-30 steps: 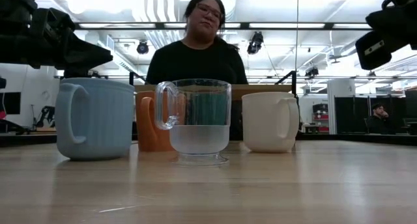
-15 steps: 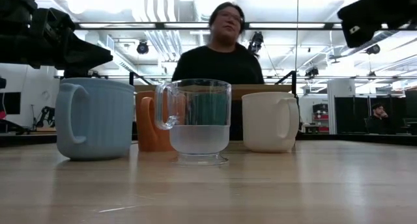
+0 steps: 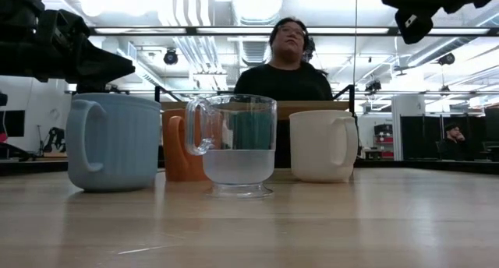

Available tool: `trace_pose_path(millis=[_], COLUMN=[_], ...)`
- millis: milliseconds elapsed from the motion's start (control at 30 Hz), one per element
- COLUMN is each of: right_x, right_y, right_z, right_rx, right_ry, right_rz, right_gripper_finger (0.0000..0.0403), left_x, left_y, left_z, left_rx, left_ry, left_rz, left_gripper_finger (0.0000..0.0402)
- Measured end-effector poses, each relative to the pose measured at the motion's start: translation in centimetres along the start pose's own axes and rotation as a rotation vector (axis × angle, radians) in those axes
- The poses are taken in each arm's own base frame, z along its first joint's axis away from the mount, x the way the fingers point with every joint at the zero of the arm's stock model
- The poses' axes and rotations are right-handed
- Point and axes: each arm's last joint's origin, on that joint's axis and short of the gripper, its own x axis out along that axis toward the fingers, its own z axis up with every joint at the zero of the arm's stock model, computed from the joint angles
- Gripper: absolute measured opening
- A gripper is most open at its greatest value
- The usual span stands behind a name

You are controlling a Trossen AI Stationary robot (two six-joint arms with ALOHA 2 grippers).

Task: Stack small to large cups/mugs on shelf
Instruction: Put the transparent mug on the shelf

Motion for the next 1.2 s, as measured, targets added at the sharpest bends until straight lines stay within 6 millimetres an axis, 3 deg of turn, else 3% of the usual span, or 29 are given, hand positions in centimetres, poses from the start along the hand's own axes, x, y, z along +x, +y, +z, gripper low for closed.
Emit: trace_pose_path(millis=[633, 1200], right_x=[1.1, 2.3], right_y=[0.8, 0.2], right_z=[0.0, 0.5], right_rx=[0.113, 0.173], right_ry=[0.096, 0.185], right_rz=[0.129, 0.281], right_gripper_finger=[0.0009, 0.0009], left_x=[0.0, 0.0], left_y=[0.0, 0.0], left_z=[0.0, 0.0], left_rx=[0.000, 0.000], left_ry=[0.000, 0.000], left_rz=[0.000, 0.000], left_gripper_finger=[0.0068, 0.0068])
